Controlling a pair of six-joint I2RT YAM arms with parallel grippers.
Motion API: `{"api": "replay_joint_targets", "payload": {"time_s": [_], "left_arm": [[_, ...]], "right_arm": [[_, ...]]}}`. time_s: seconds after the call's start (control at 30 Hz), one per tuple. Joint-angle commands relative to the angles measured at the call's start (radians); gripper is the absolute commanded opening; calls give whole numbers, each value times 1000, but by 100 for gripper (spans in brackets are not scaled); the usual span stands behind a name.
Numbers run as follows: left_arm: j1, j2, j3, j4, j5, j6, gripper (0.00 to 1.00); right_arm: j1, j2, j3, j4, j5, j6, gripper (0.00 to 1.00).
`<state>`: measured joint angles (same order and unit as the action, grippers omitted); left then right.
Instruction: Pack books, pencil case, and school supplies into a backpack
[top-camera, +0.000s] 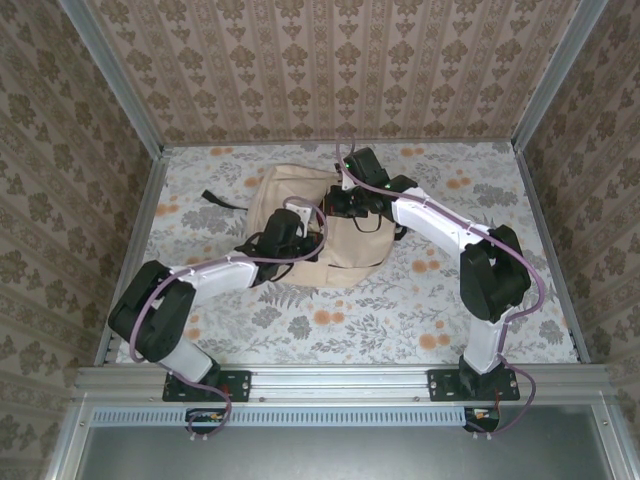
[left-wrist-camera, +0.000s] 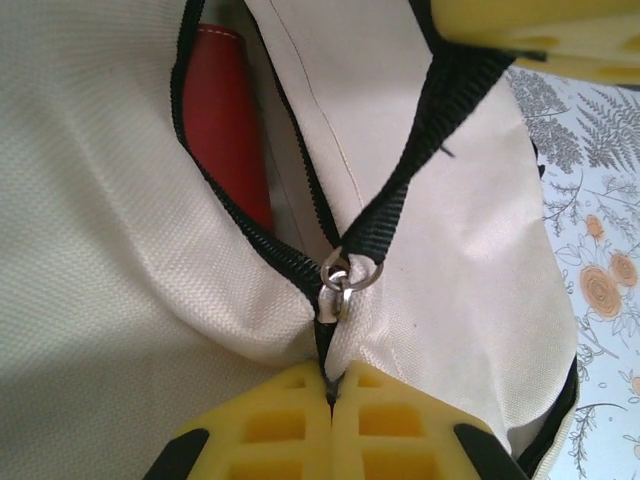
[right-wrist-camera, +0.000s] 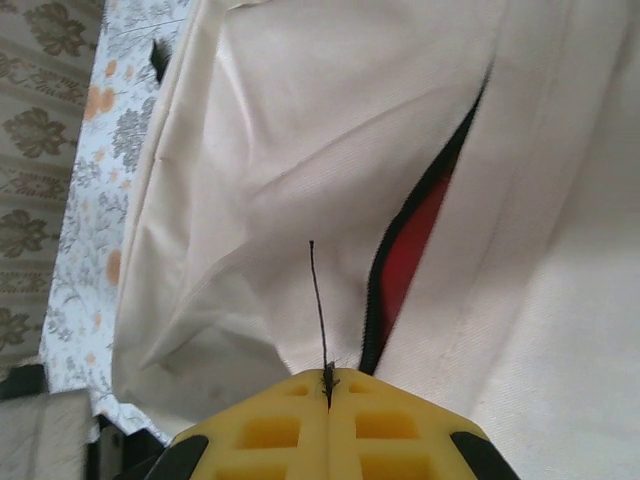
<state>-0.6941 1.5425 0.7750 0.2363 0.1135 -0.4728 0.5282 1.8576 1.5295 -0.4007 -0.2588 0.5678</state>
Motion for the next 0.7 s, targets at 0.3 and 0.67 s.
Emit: {"api": "replay_joint_targets", "payload": {"time_s": [0.3, 0.67], "left_arm": [[-4, -154, -134, -142, 154, 38, 0], [-12, -202, -157, -241, 240, 101, 0]], "right_arm": [[-11, -7, 76, 45, 152, -31, 0], [-11, -9, 107, 17, 281, -72, 0]]}}
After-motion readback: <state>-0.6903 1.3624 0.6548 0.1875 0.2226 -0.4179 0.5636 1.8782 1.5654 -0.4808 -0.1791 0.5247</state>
